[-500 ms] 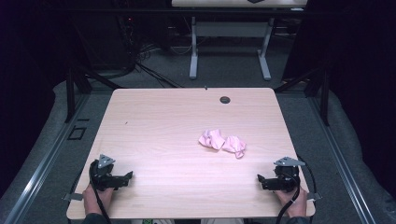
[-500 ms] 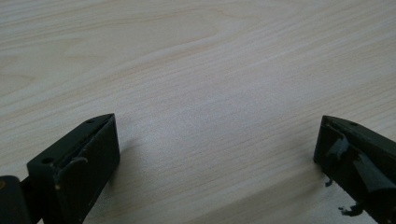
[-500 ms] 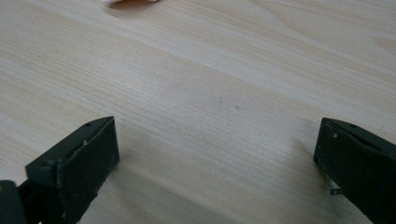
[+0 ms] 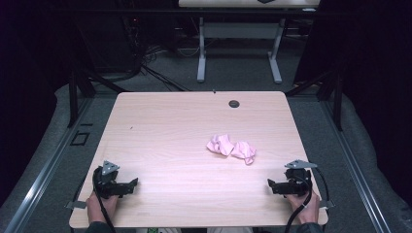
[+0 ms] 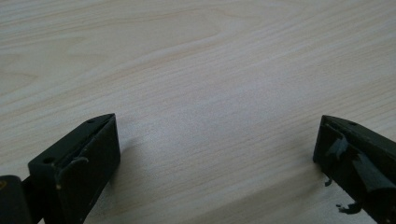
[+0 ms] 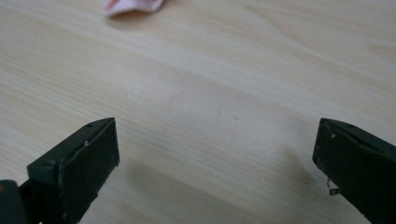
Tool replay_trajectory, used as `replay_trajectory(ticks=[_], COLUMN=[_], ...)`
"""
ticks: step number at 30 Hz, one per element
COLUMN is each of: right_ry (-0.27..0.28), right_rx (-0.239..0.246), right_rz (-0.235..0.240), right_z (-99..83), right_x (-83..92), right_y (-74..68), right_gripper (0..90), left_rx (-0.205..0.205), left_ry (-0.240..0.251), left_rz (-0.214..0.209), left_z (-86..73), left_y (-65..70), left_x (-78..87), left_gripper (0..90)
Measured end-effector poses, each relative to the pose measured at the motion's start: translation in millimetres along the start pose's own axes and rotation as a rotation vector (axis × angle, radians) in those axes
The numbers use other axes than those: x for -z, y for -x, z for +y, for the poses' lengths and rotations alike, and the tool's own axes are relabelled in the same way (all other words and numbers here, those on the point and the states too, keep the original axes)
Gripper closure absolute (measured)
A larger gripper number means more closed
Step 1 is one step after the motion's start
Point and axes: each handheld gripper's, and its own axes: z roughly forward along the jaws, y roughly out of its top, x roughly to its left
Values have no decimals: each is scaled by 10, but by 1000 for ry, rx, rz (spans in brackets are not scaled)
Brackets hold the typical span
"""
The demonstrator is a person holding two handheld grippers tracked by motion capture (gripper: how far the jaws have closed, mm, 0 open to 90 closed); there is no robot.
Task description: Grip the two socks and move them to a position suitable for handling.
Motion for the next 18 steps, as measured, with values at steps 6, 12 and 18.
replay_trajectory(ticks=[6,12,18], right_ry=[14,10,1], right_rx=[8,51,20], right_rz=[62,111,140], right_z=[278,737,1037], right_x=[57,-54,-330], right_y=[-134,-279,-322], right_gripper=[0,69,167], left_rx=[1,1,3], left_ry=[0,0,-1], left_rz=[-1,0,3], left_z=[2,3,4], left_y=[-3,-3,-4], left_x=[-3,-3,-4], left_gripper=[5,5,4])
